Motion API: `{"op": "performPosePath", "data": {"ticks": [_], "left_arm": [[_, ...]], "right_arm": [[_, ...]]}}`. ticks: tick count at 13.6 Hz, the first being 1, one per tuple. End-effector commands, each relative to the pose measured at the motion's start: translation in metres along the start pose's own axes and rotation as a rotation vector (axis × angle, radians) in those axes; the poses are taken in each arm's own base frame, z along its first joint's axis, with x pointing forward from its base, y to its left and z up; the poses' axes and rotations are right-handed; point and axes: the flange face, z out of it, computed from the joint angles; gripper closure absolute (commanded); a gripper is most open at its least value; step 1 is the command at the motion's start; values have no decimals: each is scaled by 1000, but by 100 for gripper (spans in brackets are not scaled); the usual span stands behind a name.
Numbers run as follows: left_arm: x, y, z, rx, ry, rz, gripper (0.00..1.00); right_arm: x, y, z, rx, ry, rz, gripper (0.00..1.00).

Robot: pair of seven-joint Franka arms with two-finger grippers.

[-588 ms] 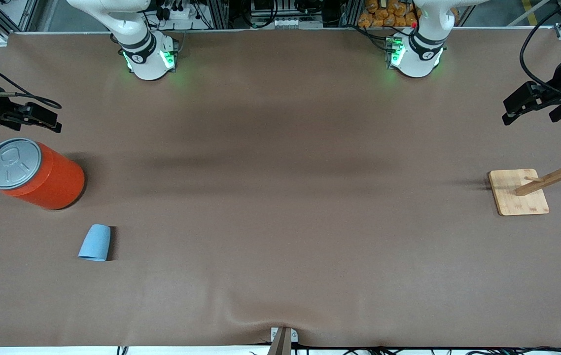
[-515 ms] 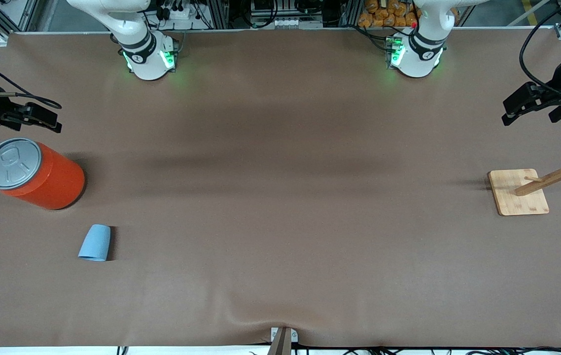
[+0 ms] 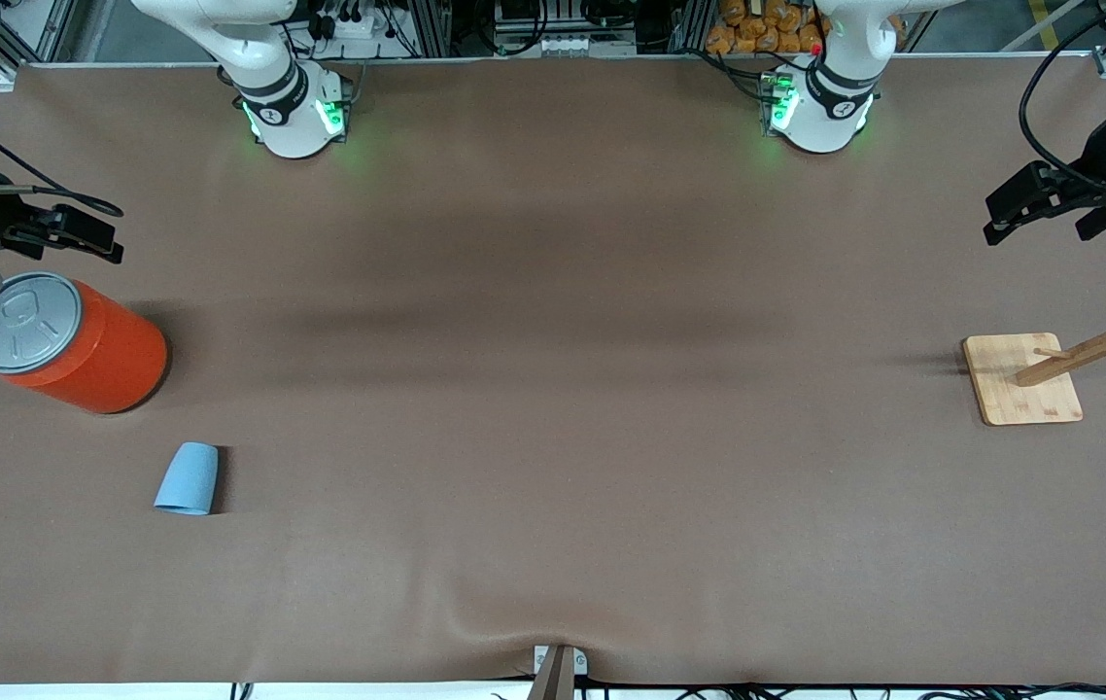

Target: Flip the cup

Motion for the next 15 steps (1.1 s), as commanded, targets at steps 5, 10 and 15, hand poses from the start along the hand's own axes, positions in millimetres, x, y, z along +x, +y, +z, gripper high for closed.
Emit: {"op": "performPosePath", "data": {"ticks": [5,10,15], "left_arm": [[-2,-8,-6,-16,-10,38,0],[2,-7,-1,-19,-11,39,0],[2,-7,1,-17,-17,42,0]], "right_arm": [[17,1,24,6,-47,12,0],[53,5,62,10,-36,6,0],[126,30,152,9,-4,-93,0]]}}
